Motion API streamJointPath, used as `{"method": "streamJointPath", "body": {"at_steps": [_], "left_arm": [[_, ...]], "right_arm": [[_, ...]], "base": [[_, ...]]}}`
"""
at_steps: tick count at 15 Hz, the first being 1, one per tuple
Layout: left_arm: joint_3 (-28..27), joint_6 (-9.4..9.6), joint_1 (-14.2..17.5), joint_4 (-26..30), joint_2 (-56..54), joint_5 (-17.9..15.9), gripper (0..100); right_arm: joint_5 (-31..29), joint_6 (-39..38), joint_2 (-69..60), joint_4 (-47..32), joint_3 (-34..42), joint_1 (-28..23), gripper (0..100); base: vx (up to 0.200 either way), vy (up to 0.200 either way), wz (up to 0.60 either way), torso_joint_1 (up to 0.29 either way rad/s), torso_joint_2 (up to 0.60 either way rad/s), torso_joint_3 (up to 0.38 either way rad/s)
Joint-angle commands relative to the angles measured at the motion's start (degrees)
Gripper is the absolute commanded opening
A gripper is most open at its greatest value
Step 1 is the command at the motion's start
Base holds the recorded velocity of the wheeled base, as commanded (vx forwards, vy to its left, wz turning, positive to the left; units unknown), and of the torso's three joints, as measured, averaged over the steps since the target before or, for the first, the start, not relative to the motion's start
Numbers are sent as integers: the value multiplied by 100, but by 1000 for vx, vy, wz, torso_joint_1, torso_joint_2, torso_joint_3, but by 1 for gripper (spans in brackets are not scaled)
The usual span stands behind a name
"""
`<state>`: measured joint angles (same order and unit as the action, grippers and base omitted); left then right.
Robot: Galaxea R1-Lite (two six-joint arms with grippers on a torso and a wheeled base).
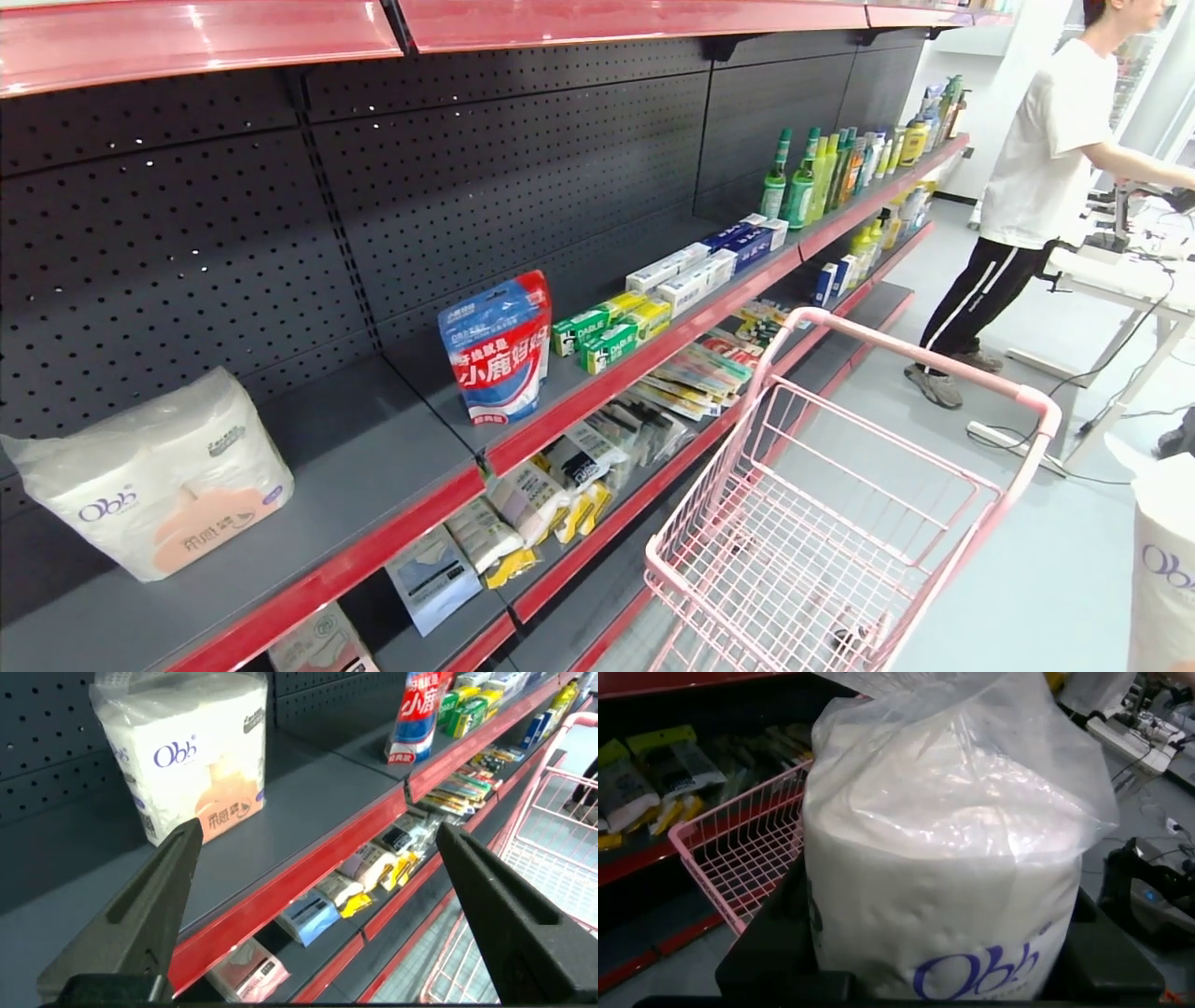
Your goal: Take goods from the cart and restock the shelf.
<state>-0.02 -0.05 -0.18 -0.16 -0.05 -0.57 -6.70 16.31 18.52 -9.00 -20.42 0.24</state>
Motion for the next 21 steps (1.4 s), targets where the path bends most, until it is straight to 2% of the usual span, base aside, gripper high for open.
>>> {"method": "streamJointPath", "body": {"at_steps": [1, 2, 21], "left_arm": [[2, -4, 1, -2, 5, 5, 100], [-6, -4, 1, -2, 5, 5, 100], [-6, 14, -8, -2, 5, -4, 100]], "right_arm": [[20, 4, 29, -6, 20, 2, 0], [20, 48, 29, 3, 64, -7, 0], [20, 197, -226, 3, 310, -7, 0]], "base": [[0, 0, 0, 36, -110, -51], [0, 0, 0, 0, 0, 0], [0, 0, 600, 2, 1, 1]]}}
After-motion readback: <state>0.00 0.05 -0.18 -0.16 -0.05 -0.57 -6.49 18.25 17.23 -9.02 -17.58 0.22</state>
